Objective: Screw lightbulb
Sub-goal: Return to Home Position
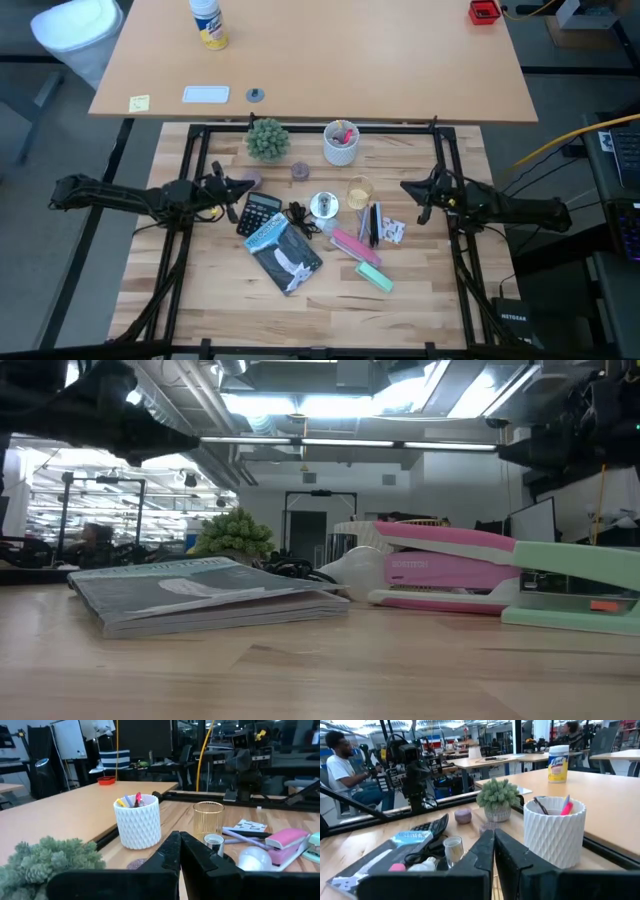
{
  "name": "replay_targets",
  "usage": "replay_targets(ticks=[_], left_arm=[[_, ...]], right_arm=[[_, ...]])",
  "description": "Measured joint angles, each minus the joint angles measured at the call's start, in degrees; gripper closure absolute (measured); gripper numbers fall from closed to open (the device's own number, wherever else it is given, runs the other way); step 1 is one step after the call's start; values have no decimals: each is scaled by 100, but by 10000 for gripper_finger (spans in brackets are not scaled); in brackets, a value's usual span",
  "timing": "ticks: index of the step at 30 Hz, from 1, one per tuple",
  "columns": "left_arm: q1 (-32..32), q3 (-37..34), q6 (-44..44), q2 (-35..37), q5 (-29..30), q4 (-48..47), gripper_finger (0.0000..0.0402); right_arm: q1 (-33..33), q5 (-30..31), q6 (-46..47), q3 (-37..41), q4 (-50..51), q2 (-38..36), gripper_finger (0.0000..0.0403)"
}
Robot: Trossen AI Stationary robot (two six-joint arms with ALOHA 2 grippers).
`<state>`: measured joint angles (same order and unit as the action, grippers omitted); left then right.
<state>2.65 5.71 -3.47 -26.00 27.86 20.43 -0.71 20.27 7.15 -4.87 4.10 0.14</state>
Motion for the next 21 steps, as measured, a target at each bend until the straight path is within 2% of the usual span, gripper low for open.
replay_targets(ticks=[11, 21], left_arm=[[-286, -511, 304, 243, 2, 19, 400], [-351, -511, 715, 239, 0, -701, 400]], right_arm=[[0, -67, 4, 185, -92, 43, 384], [0, -50, -157, 189, -62, 51, 384]])
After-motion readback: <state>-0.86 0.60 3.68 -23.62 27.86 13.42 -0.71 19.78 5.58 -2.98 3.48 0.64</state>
